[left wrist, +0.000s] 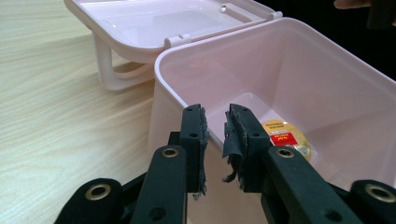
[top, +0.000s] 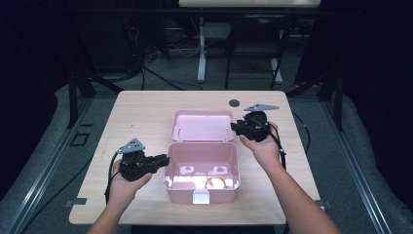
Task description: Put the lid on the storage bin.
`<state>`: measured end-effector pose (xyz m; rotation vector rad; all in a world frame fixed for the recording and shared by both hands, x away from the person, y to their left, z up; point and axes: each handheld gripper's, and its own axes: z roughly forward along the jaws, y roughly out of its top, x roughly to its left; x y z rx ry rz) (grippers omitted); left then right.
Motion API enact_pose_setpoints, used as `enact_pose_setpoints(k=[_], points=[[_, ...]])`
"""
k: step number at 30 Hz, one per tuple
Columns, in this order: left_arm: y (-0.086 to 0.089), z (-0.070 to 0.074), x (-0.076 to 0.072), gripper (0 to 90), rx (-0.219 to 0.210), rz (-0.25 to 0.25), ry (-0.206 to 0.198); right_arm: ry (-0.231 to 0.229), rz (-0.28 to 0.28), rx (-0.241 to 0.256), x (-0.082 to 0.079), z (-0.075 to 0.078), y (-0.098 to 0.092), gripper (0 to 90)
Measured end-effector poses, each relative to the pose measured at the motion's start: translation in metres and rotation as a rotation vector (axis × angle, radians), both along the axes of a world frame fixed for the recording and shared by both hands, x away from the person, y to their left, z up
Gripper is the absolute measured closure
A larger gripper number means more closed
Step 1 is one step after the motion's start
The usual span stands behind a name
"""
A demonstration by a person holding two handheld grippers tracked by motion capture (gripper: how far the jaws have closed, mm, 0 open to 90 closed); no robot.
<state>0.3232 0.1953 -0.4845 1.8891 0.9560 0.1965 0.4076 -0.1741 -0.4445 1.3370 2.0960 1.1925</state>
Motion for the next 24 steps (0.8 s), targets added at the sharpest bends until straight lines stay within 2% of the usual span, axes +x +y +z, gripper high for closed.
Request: enact_pose_setpoints(k=[6,10,17,24], points=[[-0.001,0.0,-0.001,76.6,-0.006,0.001,-0.006,0.028,-0.024,0.02,0.016,-0.006,0.0,67.5],[-0.001,0.0,-0.002,76.9,-0.001,0.001,-0.006,0.039,-0.02,0.035,0.026,-0.012,0.0,65.9],[0.0,0.0,-0.002,76.9,-0.006,-0.002,-0.004,0.077,-0.07,0.046,0.041,-0.02,0.0,67.7],[0.0,0.0,-0.002,76.9,-0.004,-0.001,-0.01,0.089,-0.105,0.018,0.051,-0.025,0.006,68.1]])
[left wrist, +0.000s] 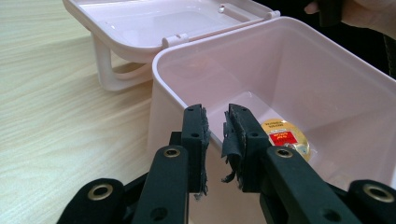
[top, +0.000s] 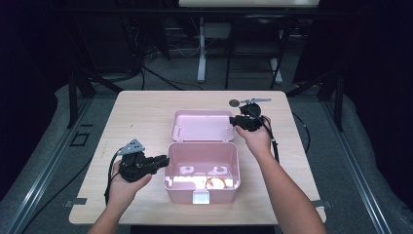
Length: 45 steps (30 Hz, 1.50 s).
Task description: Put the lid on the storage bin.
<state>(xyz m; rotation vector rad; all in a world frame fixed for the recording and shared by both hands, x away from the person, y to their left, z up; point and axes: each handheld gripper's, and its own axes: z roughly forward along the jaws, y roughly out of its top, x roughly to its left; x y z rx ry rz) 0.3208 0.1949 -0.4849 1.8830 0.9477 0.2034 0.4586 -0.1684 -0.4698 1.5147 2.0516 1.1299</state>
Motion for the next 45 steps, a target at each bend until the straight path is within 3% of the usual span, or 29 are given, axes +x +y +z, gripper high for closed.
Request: enact_pose_setpoints(k=[9,14,20,37,45], points=[[0.0,0.0,0.0,76.9,-0.002,-0.001,0.0,0.042,-0.063,-0.008,0.016,-0.014,0.0,67.4],[0.001,0.0,0.0,76.9,-0.004,-0.002,0.0,0.063,-0.068,0.008,0.021,-0.018,-0.001,66.9],[0.001,-0.001,0.0,76.9,-0.009,-0.002,0.0,0.069,-0.075,-0.016,0.023,-0.023,0.006,69.0],[0.001,-0.001,0.001,77.0,-0.011,-0.005,0.001,0.124,-0.107,0.0,0.026,-0.027,0.013,76.1],[0.001,-0.001,0.001,77.0,-0.01,-0.004,0.0,0.104,-0.113,-0.021,0.024,-0.022,0.015,77.7]])
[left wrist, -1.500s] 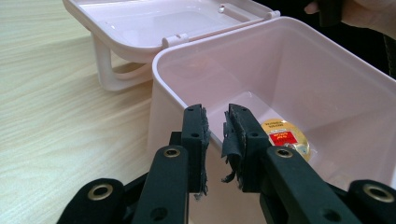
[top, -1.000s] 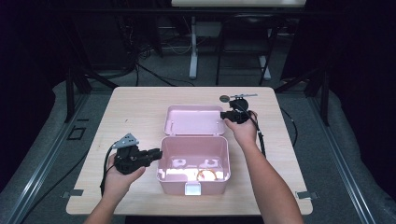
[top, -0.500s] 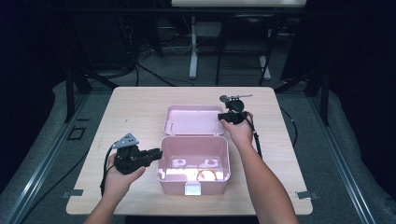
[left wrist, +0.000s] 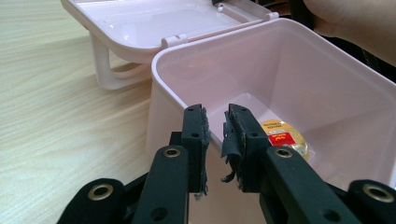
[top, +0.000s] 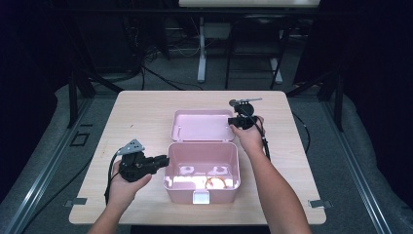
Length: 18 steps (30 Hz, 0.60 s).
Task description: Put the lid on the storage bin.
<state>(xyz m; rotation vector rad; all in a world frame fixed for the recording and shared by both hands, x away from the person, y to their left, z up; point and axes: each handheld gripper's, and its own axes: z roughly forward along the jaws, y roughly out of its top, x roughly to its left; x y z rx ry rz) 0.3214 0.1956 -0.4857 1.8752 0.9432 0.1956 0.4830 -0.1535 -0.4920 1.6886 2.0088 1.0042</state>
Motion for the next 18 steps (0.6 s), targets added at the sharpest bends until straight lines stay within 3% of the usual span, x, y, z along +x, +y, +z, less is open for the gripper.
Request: enact_pose_setpoints(k=[6,18], points=[[-0.0001,-0.0001,-0.0002,77.0,-0.003,0.003,0.004,0.001,-0.012,0.021,-0.0008,0.003,-0.0007,78.7],[-0.001,0.0002,-0.0004,77.0,0.006,-0.001,0.0,0.0,-0.021,0.006,-0.0015,0.0098,-0.0003,80.8]])
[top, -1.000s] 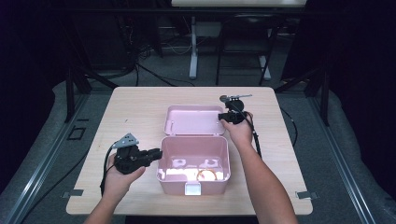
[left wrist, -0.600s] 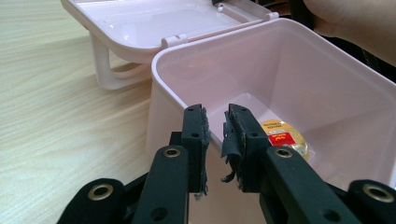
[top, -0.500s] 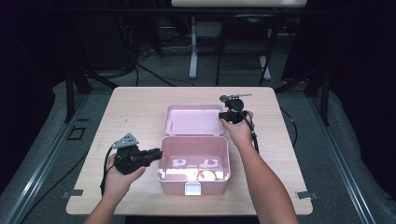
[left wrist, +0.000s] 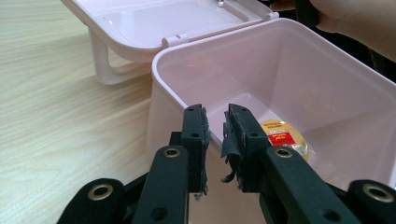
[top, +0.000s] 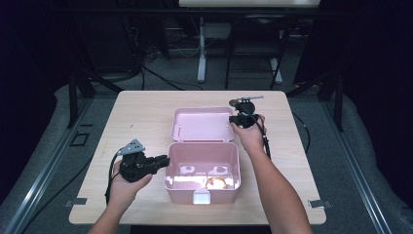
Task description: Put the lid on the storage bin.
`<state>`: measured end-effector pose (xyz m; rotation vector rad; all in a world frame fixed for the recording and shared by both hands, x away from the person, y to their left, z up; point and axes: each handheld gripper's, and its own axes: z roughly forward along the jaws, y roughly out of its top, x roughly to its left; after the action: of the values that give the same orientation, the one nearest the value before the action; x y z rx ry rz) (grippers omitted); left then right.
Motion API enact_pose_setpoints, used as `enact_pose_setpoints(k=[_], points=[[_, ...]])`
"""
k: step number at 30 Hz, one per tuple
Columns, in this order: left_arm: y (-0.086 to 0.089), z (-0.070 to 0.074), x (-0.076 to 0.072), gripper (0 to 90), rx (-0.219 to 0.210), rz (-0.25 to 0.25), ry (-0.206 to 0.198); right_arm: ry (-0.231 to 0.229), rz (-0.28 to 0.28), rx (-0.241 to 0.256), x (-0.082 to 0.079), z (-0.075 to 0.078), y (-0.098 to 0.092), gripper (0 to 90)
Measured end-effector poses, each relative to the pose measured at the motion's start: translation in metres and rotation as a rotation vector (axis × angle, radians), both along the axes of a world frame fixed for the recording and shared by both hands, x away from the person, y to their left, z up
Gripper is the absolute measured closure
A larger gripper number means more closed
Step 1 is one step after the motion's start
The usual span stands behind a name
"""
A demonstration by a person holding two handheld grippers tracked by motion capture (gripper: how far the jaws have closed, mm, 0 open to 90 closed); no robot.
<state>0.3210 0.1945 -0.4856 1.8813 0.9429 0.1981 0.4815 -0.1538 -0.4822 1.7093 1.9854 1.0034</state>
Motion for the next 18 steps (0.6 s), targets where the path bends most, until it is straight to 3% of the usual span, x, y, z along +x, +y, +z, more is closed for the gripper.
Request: enact_pose_setpoints(k=[10,18], points=[[0.0,0.0,0.0,77.0,-0.003,0.0,0.001,-0.036,-0.004,0.013,-0.003,0.008,-0.001,82.3],[-0.001,0.0,-0.001,77.0,-0.001,0.002,0.0,-0.099,-0.011,0.013,-0.01,0.014,-0.001,83.6]])
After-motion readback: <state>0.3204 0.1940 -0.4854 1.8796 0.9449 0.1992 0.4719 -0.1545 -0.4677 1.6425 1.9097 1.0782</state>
